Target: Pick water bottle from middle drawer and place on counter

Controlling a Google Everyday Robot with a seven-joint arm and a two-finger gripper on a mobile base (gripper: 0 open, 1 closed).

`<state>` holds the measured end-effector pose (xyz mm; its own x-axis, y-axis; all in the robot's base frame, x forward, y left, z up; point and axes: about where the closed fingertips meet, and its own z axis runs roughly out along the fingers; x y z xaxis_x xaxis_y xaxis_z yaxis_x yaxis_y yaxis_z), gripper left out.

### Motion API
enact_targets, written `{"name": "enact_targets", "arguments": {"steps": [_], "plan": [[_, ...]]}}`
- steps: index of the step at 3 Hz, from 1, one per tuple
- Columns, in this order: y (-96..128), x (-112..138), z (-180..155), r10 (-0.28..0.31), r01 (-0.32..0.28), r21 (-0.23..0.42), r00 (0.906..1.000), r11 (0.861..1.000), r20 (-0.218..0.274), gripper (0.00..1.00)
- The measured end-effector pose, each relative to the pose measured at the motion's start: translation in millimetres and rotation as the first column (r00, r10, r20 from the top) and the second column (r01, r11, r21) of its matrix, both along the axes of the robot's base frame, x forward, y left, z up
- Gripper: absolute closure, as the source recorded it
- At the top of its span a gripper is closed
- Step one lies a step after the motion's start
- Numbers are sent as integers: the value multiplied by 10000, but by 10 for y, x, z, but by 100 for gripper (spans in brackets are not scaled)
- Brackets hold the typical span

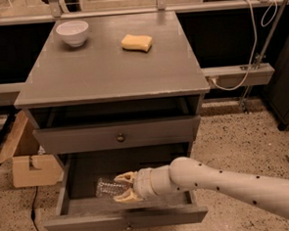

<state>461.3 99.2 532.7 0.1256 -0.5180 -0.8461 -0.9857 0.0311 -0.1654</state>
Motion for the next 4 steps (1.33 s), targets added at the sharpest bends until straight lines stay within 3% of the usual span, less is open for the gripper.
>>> {"name": "enact_targets", "arguments": {"steps": [1,2,3,4], "plan": [[41,-104,379,15,-13,-392,10000,9992,62,100],[14,21,1434,80,53,-1372,9953,9905,961,100],[-55,251,2328,243,145,-1950,9805,9807,1948,100],[-56,252,2329,241,147,-1949,9805,9807,1950,100]]}}
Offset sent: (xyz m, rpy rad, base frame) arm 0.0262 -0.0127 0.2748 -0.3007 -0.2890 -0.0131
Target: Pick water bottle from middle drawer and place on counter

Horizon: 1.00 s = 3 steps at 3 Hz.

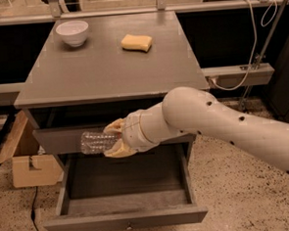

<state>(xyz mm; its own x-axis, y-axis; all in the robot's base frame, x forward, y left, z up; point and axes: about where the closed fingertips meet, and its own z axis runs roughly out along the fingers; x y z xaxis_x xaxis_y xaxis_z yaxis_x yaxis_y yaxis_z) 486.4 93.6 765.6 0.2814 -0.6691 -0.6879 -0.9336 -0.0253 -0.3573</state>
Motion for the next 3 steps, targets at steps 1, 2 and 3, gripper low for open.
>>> {"name": "enact_targets", "arguments": {"steps": [1,2,3], "plan": [[-86,100,349,-314,303,228,9984,9993,474,100],[-180,317,834,-626,630,-8,9938,9980,919,100],[-207,812,1281,-1202,1230,-241,9882,9921,947,100]]}}
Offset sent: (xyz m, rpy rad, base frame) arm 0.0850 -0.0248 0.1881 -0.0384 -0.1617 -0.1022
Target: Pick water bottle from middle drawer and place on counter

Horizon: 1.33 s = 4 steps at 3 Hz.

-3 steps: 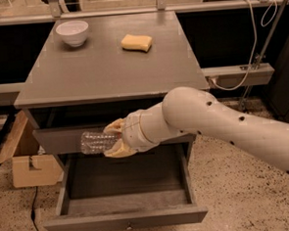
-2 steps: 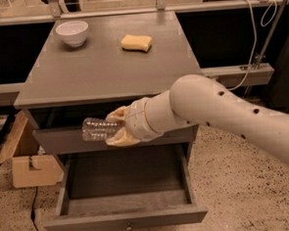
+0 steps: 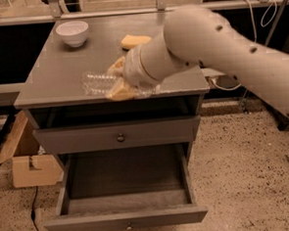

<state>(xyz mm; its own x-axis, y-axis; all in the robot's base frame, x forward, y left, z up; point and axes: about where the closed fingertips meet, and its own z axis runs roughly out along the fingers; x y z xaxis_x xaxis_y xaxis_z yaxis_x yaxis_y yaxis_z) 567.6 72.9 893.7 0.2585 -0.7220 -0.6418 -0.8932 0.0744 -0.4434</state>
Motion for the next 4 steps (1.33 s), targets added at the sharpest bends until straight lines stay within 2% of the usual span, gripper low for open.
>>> {"name": "enact_targets", "arguments": {"steps": [1,2,3,4], "plan": [[33,588,181,-616,623,178,9974,9979,-374,100],[135,1133,191,-908,963,570,9916,9937,-925,100],[178,1590,129,-1233,1387,966,9808,9856,-1510,100],[134,2026,-24,-1805,2110,1179,9569,9703,-2273,73]]}}
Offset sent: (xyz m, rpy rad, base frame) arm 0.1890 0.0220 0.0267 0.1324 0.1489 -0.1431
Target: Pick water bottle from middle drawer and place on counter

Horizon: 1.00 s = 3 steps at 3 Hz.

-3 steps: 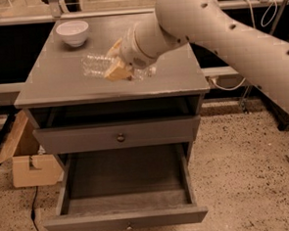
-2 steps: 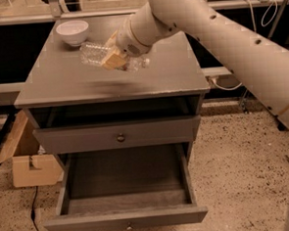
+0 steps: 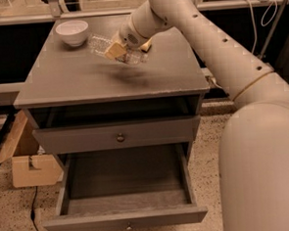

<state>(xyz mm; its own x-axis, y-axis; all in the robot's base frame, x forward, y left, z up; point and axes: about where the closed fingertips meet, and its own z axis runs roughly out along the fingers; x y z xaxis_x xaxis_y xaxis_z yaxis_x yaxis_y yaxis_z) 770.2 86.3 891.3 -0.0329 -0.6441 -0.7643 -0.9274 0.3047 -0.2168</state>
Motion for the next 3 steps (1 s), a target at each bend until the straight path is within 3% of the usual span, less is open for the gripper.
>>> {"name": "enact_targets", "arguments": {"steps": [2,3], "plan": [[-61,315,-273,-582,572,-144,9948,9983,-838,27],[-82,367,-322,-672,651,-243,9929,9976,-986,4]]}}
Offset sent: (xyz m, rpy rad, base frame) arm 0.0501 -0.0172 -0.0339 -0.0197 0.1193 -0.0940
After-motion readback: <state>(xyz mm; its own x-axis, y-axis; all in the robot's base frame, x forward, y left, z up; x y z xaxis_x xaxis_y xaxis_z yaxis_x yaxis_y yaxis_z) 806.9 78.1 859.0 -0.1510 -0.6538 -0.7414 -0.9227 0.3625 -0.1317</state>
